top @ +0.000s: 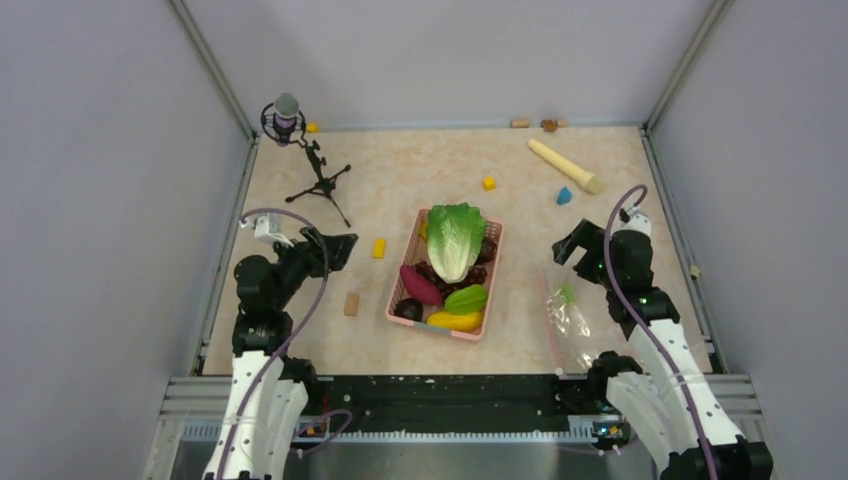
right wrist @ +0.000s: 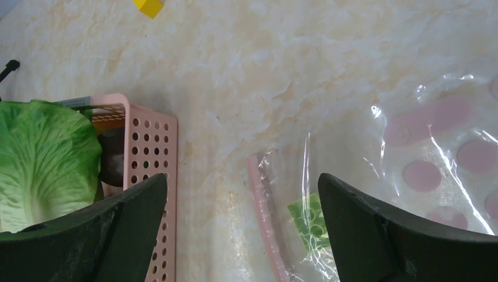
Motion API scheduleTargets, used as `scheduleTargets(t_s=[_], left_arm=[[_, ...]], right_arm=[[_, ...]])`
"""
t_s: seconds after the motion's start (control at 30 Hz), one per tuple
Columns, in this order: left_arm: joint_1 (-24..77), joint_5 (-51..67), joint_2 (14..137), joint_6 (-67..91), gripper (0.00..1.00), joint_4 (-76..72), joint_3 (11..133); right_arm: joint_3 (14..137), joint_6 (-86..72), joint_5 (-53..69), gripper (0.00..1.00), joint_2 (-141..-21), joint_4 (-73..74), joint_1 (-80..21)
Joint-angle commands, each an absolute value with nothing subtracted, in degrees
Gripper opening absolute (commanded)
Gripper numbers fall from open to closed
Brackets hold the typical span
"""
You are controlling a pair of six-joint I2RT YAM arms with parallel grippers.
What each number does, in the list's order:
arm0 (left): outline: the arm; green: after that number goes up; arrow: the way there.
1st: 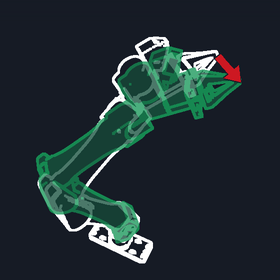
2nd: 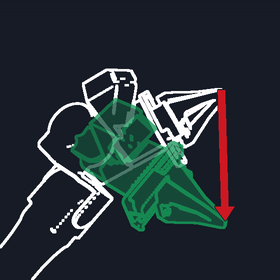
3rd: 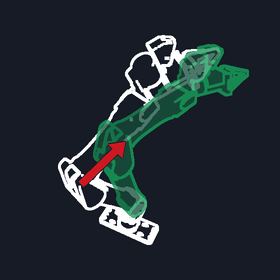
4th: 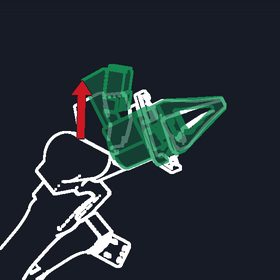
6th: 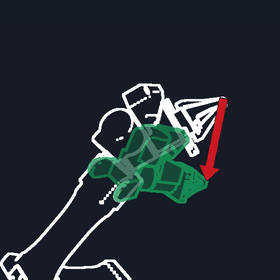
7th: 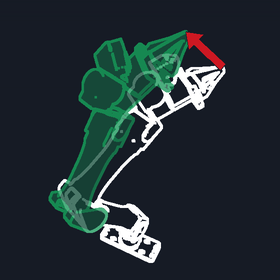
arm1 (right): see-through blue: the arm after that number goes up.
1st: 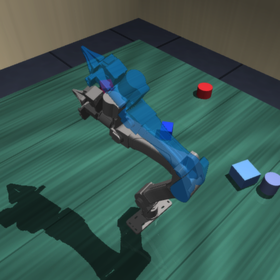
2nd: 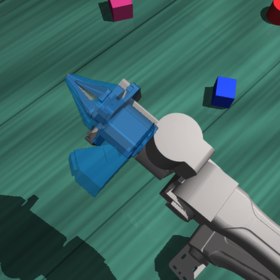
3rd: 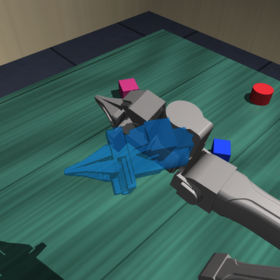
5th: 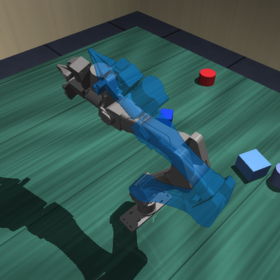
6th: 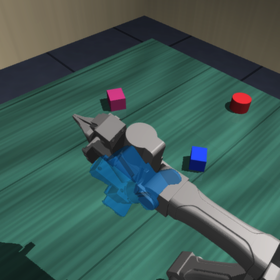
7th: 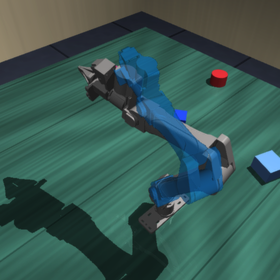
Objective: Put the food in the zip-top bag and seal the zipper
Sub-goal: Pick up the zipper food storage bag at the center of the board.
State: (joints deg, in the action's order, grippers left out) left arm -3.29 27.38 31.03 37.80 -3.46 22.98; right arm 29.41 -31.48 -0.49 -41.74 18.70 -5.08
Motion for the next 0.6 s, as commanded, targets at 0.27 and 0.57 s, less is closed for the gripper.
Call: scheduleTargets(t_s=[0.27, 0.57], left_arm=[[-3.5, 31.3, 31.1, 39.1, 0.97, -11.7, 20.5], [-3.5, 32.7, 32.7, 40.2, 0.97, -15.2, 18.8]], right_arm=[[36.0, -29.0, 6.0, 0.99, -42.1, 30.3, -4.9], [32.9, -39.9, -4.8, 0.99, -45.4, 37.6, -15.8]])
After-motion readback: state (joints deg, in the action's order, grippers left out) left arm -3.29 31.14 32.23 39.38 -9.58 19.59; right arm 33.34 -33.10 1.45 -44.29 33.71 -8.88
